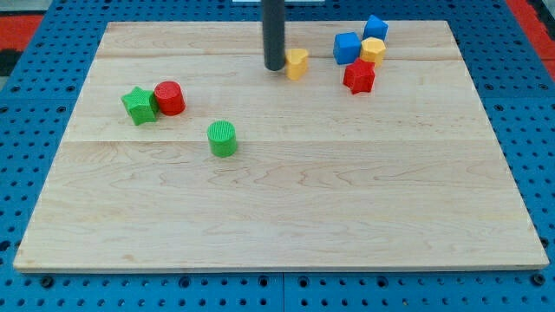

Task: Push green circle along with green star towards top left

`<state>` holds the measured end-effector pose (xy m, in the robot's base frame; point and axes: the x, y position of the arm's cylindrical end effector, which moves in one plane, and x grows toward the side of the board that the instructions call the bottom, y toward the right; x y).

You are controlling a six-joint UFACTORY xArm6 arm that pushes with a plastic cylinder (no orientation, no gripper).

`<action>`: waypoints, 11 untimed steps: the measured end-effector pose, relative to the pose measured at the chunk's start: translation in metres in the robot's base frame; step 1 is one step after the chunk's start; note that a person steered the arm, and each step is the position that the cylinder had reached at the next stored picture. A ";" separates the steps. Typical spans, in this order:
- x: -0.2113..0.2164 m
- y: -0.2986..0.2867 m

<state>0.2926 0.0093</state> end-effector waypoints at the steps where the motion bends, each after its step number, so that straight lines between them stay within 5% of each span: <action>1: 0.000 0.050; 4: 0.148 -0.008; 5: 0.165 -0.091; 8: 0.132 -0.208; 11: 0.100 -0.232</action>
<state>0.3926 -0.2229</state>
